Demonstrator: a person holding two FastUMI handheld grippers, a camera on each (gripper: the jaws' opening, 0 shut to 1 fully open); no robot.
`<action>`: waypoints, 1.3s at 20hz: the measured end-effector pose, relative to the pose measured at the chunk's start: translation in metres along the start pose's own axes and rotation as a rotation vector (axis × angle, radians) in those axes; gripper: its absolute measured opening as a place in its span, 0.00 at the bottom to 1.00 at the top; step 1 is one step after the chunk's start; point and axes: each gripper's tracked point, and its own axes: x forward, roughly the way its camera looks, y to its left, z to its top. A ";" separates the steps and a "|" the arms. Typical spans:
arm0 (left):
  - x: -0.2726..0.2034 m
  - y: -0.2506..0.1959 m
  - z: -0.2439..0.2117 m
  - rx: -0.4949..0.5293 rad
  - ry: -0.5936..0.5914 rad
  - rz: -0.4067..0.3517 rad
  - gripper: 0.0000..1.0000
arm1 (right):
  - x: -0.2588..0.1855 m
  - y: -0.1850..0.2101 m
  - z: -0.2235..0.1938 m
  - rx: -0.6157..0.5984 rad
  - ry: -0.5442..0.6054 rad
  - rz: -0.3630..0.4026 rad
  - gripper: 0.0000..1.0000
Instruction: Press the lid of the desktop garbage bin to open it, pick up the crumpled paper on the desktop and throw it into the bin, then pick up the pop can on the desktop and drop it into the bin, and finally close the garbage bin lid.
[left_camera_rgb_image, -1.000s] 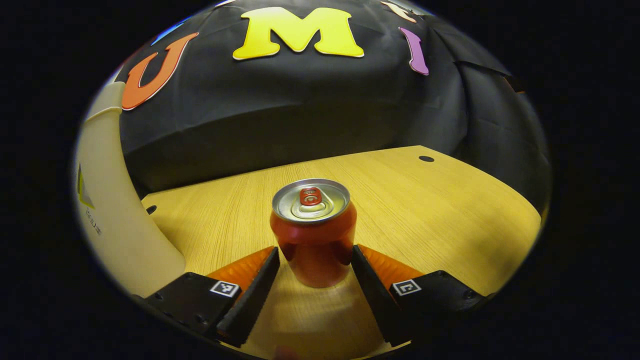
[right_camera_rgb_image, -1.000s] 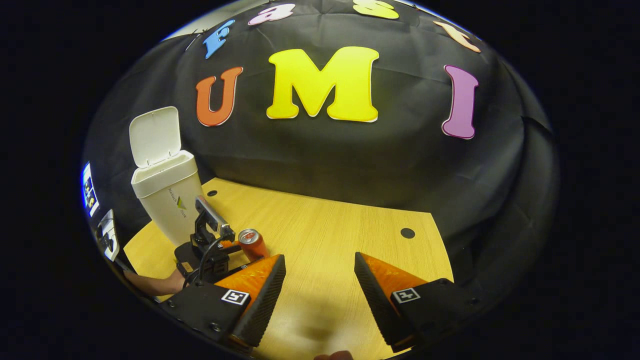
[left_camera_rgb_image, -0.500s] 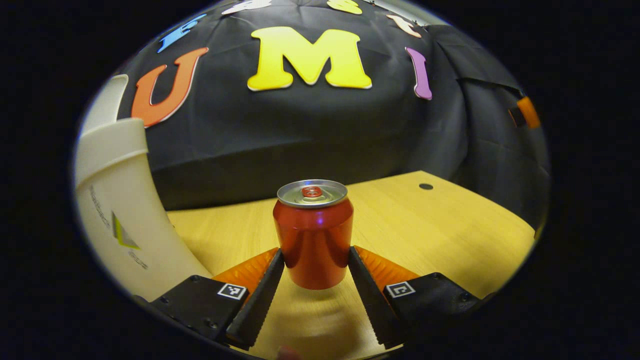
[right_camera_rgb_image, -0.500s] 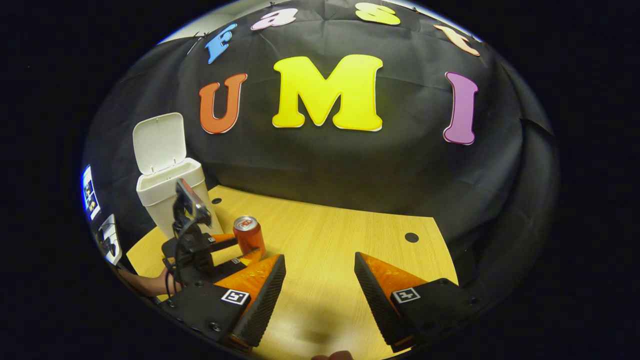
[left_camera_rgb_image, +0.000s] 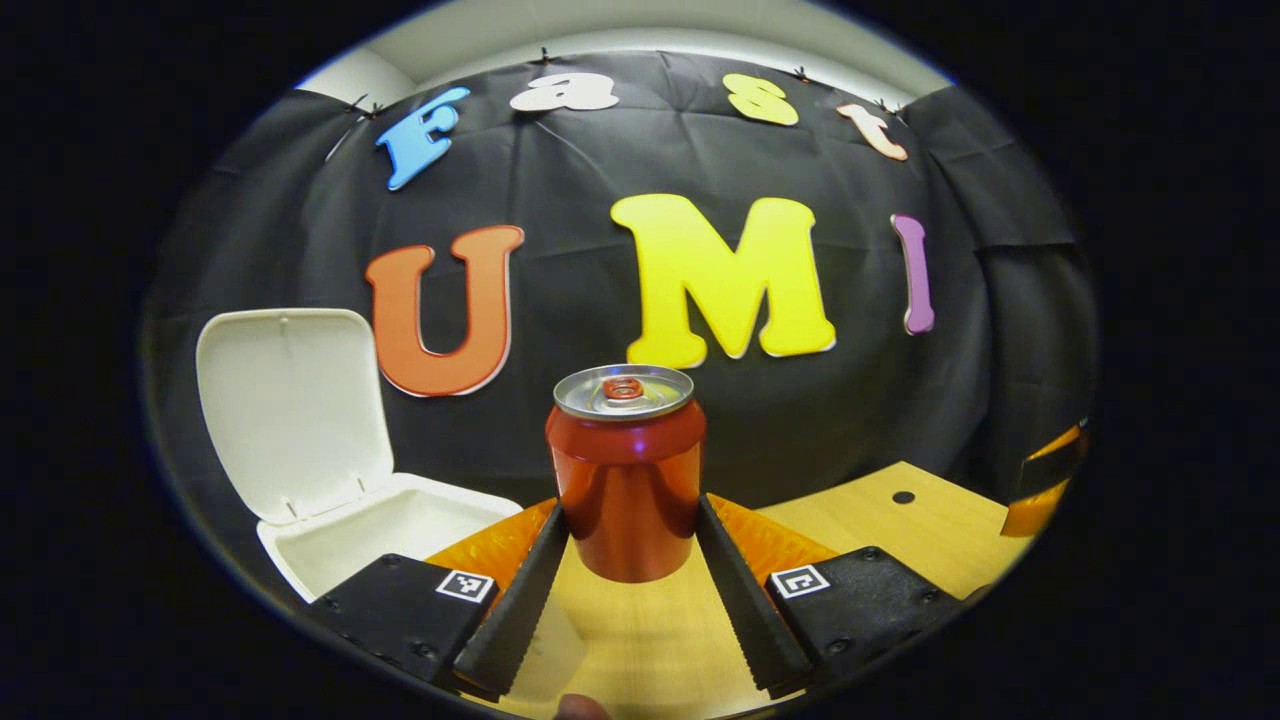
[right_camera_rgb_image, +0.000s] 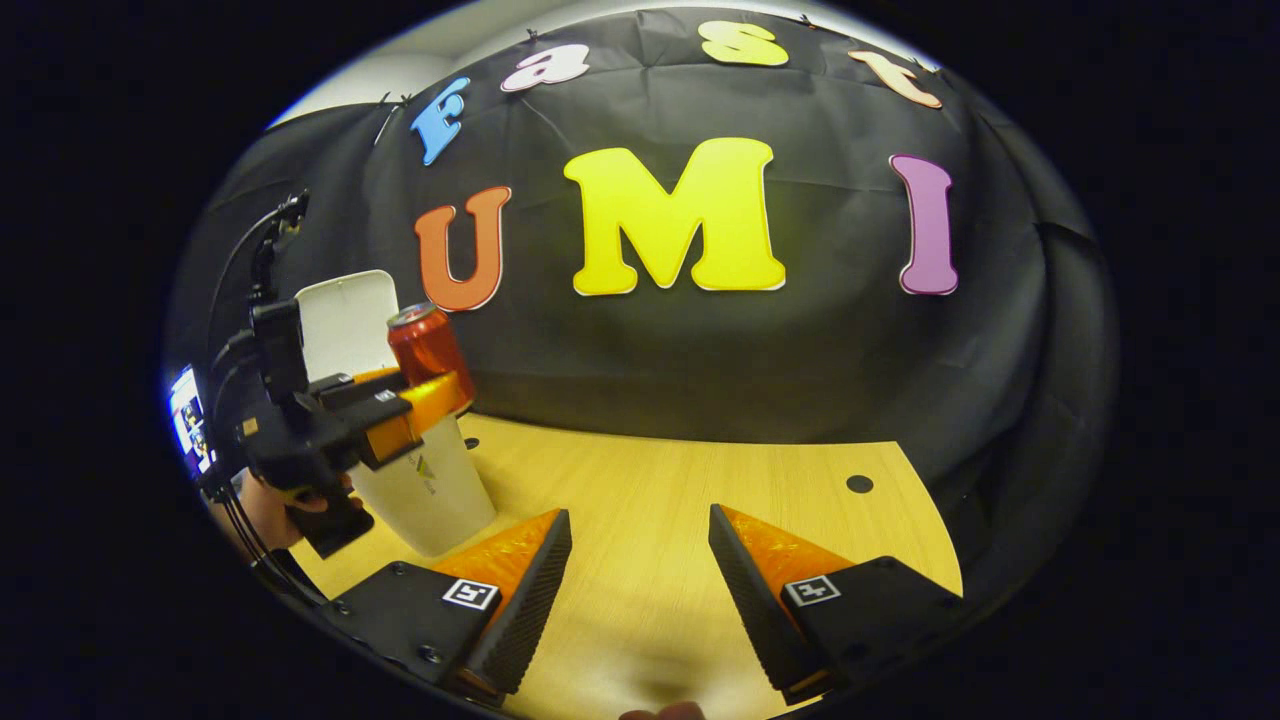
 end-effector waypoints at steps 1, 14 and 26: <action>0.000 0.020 0.004 -0.010 0.006 0.039 0.84 | 0.001 0.004 0.001 0.002 -0.005 0.010 0.88; -0.002 0.143 -0.053 -0.115 0.253 0.242 0.86 | 0.010 0.044 -0.004 -0.015 0.025 0.060 0.88; -0.008 0.130 0.003 -0.108 0.135 0.308 0.97 | 0.018 0.055 0.006 -0.025 0.018 0.095 0.88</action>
